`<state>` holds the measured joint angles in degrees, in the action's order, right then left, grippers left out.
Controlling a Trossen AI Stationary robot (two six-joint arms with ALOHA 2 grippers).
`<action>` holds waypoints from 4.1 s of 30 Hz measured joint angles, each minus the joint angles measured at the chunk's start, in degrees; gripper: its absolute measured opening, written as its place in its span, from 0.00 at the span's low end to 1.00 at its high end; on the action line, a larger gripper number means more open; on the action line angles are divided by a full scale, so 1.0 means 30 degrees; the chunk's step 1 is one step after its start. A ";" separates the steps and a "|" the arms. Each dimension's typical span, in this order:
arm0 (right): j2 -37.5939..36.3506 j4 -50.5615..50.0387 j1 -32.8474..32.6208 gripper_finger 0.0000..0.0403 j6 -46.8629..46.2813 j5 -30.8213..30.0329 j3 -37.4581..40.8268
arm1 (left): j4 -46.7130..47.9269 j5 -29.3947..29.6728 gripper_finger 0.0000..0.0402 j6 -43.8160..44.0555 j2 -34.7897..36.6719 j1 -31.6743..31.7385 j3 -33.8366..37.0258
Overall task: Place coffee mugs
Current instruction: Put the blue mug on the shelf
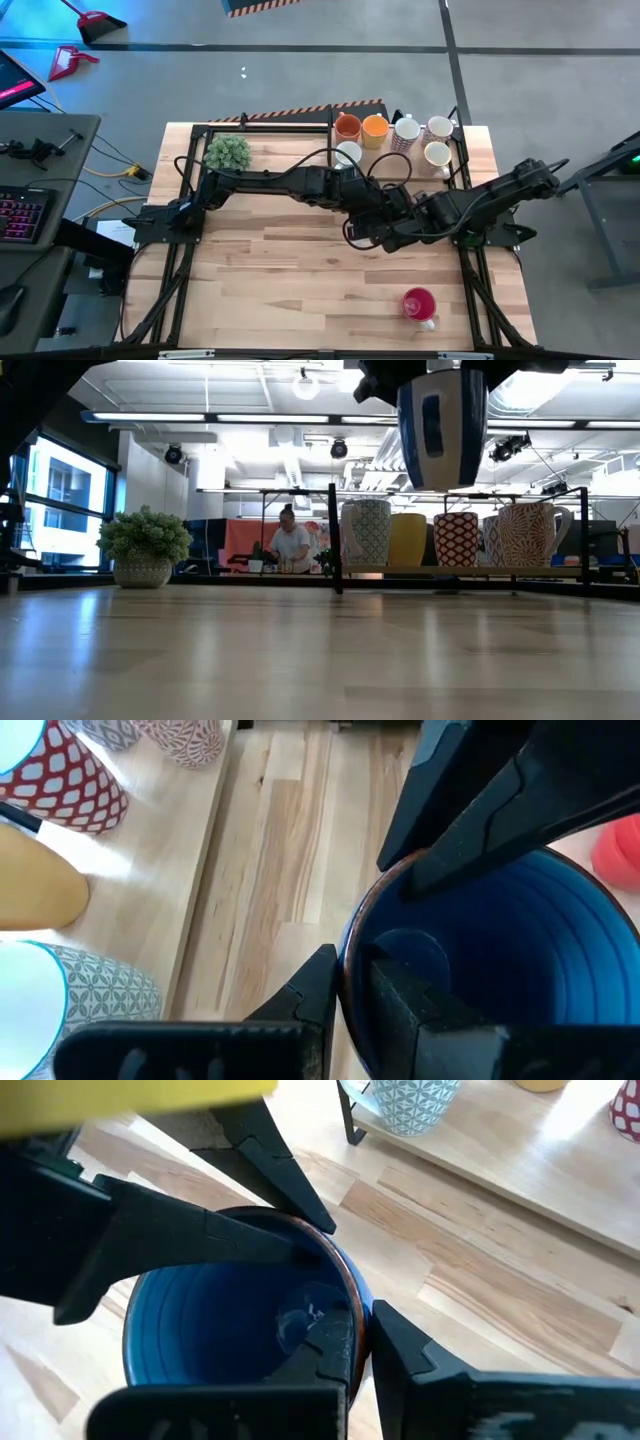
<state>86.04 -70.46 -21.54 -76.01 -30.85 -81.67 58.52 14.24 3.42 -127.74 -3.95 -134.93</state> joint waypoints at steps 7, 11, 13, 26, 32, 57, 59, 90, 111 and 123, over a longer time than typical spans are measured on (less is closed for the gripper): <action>-0.0847 0.0473 -0.0087 0.01 0.0264 -0.0427 0.0022 | -0.0955 0.0586 0.09 -0.1588 0.0672 -0.0022 0.0000; -0.1092 0.0720 -0.0080 0.01 0.0403 -0.0739 0.0022 | -0.1304 0.0803 0.09 -0.1990 0.1018 -0.0011 -0.0033; -0.1092 0.0721 -0.0080 0.00 0.0379 -0.0641 0.0022 | -0.1332 0.0825 0.09 -0.2274 0.1042 -0.0016 -0.0036; -0.1167 0.0035 0.0066 0.00 0.0416 -0.0993 -0.0006 | -0.1371 0.2892 0.09 -0.2795 0.1035 -0.0290 -0.0036; -0.1107 -0.0367 0.0124 0.00 0.0333 -0.0757 0.0003 | -0.0370 0.3662 0.10 -0.2880 0.1287 -0.0334 -0.0059; -0.1588 -0.1613 0.5782 0.00 0.5627 -0.0024 0.0015 | 1.0446 0.1463 0.28 0.3050 0.4431 -0.1011 0.1218; -0.1639 -0.1622 0.6734 0.00 0.6616 0.0024 0.0015 | 1.0463 0.1260 0.28 0.3456 0.4510 -0.1371 0.1993; 0.0025 0.1853 1.5864 0.00 1.5863 0.6050 0.0029 | 0.6841 0.0976 0.28 1.4035 0.4473 -0.6227 1.2937; 0.1523 0.2233 1.7475 0.00 1.6858 0.6459 0.0029 | 0.8780 0.1763 0.28 1.6182 0.4473 -0.7475 1.2954; 0.2186 0.2208 1.7478 0.00 1.6640 0.6368 0.0029 | 0.9473 0.1813 0.28 1.6342 0.4473 -0.7468 1.2954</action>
<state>92.60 -63.83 30.89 -26.09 -11.75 -81.58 86.94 19.68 52.45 -114.32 -26.35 -96.07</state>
